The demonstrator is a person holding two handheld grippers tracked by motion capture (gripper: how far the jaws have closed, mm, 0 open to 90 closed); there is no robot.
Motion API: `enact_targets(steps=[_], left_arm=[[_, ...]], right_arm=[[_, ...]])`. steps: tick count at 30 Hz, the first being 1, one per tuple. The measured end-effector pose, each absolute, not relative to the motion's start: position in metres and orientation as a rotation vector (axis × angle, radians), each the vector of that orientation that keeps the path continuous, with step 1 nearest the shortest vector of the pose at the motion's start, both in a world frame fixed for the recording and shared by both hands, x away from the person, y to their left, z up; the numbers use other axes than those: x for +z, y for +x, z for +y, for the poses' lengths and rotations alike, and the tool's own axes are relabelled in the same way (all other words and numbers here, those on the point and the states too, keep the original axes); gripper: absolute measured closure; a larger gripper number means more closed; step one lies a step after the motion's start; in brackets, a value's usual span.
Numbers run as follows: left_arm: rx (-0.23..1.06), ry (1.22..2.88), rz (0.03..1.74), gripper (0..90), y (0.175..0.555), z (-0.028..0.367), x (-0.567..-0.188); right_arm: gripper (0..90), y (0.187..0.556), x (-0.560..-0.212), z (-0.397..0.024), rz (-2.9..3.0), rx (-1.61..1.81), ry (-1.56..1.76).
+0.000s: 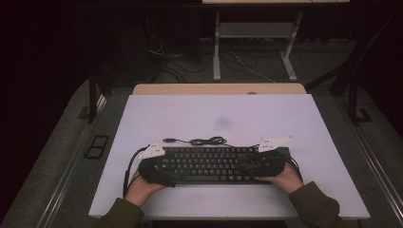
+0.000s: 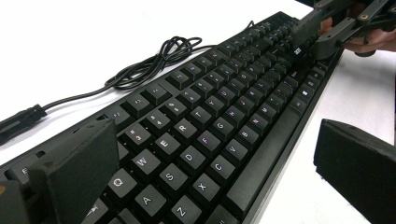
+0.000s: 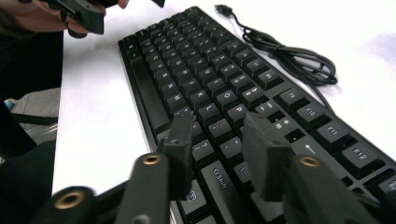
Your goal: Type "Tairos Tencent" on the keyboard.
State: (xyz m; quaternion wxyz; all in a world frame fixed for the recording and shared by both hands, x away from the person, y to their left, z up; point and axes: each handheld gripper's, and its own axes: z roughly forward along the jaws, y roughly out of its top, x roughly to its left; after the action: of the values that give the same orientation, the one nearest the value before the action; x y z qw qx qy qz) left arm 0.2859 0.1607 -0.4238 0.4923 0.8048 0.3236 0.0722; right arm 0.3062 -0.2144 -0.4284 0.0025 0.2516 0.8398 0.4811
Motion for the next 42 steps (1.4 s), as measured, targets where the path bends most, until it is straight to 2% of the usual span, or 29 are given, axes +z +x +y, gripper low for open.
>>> enact_targets(steps=[10, 42], left_arm=[[0.176, 1.952, 0.789, 0.0, 0.287, 0.161, -0.424], [0.193, 1.949, 0.784, 0.0, 0.290, 0.158, -0.420]], right_arm=[[89.3, 0.307, -0.433, -0.212, 2.691, 1.422, 0.771], [89.5, 0.306, -0.442, -0.207, 2.747, 1.307, 0.758]])
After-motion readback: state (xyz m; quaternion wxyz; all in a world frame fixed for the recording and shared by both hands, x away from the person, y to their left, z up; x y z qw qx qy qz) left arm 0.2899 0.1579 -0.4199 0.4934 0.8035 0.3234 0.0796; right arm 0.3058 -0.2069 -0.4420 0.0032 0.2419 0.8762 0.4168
